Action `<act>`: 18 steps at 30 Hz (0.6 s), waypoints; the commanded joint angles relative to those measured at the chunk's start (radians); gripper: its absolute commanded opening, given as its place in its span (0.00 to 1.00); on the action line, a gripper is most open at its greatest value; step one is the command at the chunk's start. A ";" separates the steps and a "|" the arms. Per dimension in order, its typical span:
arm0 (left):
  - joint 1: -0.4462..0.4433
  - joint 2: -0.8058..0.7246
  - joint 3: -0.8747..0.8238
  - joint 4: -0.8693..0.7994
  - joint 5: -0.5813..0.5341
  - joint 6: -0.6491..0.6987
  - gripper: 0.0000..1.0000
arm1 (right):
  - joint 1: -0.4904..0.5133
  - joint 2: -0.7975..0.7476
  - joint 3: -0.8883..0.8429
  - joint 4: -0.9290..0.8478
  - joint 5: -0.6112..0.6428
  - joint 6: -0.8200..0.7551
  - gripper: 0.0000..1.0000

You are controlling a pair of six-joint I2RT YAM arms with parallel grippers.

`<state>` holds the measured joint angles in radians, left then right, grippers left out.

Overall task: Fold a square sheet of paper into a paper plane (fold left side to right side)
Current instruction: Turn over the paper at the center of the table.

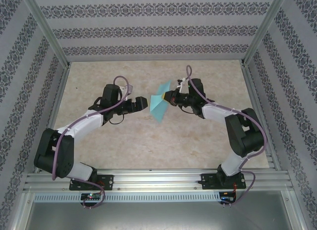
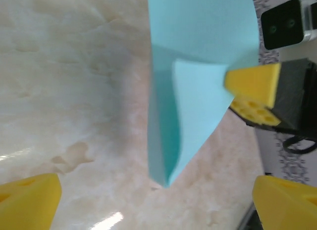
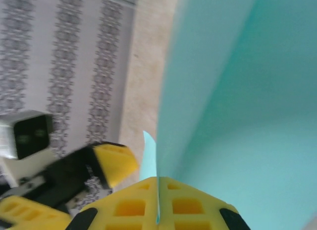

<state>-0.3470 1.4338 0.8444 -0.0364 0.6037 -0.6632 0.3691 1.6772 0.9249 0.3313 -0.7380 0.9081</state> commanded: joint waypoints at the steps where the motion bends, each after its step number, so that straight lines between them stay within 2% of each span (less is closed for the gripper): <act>1: 0.011 -0.039 -0.029 0.219 0.123 -0.185 1.00 | -0.012 -0.070 -0.015 0.110 -0.085 0.050 0.00; 4: 0.005 -0.024 -0.058 0.441 0.214 -0.346 1.00 | -0.008 -0.108 -0.005 0.142 -0.109 0.096 0.00; 7: -0.012 -0.005 -0.055 0.564 0.253 -0.442 0.99 | 0.003 -0.127 0.005 0.189 -0.130 0.142 0.00; 11: -0.048 0.032 -0.038 0.685 0.272 -0.529 0.90 | 0.026 -0.134 0.021 0.223 -0.151 0.180 0.00; 14: -0.063 0.056 -0.032 0.755 0.272 -0.582 0.75 | 0.035 -0.134 0.023 0.251 -0.153 0.204 0.00; 18: -0.069 0.059 -0.021 0.743 0.265 -0.583 0.50 | 0.033 -0.134 0.014 0.302 -0.152 0.244 0.00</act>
<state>-0.4076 1.4910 0.7925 0.6044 0.8513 -1.1984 0.3992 1.5661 0.9257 0.5457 -0.8700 1.1091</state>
